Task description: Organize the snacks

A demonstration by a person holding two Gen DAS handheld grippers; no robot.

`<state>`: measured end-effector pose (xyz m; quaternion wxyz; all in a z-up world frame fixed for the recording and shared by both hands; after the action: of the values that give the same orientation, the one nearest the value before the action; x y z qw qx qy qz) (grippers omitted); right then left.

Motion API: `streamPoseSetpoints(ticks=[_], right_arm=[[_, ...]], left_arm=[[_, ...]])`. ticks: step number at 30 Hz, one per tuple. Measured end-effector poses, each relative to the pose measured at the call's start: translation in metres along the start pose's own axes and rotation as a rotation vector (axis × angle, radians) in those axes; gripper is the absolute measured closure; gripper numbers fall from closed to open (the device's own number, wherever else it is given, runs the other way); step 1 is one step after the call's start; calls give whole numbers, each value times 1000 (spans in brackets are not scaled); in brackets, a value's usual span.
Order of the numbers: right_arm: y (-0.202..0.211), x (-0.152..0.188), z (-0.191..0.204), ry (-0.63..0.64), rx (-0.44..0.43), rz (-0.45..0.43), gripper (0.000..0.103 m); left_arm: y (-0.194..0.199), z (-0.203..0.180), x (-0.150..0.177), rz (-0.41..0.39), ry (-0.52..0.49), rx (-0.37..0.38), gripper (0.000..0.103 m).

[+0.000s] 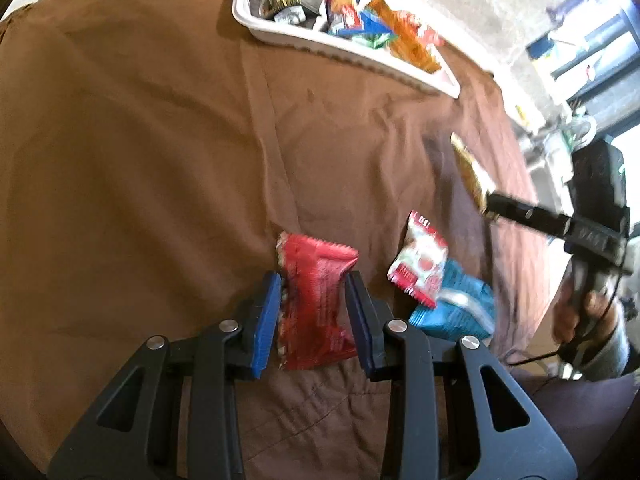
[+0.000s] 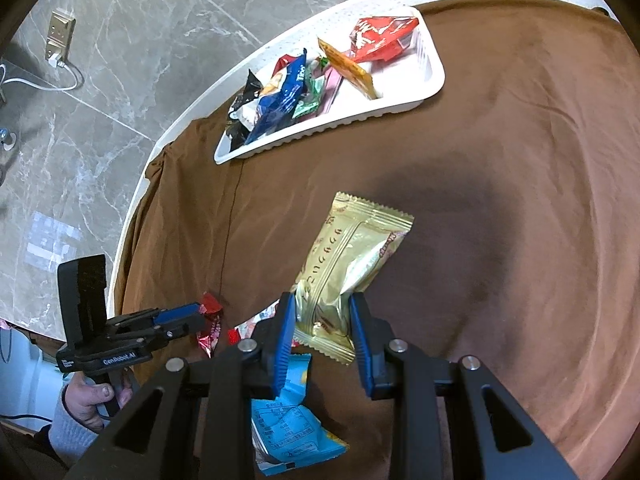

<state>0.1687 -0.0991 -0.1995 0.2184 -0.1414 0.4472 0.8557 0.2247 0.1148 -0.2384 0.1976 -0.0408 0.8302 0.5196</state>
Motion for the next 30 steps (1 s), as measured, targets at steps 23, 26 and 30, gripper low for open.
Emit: streamPoseSetpoints(ticks=[23, 26, 30], right_arm=[[-7, 3, -1, 9, -1, 22, 71], [-7, 4, -1, 8, 1, 23, 70], [-6, 4, -2, 8, 1, 23, 70]], left_arm=[[-14, -27, 5, 22, -198, -125, 55], [-20, -37, 11, 35, -275, -152, 40], [-30, -48, 19, 55, -338, -196, 15]])
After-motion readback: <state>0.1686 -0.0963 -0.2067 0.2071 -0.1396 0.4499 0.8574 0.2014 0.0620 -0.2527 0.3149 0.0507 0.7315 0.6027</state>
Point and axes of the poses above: each gripper's, at about its wrist camera, not at the fingertips, and y roughly against the way its jaws point, z to its left, x to its underside, the point moved 10 cm from there along -y, roughly the way its jaws point, and after that the axes turned 8 degrees about -z, right-handed, at the moved point
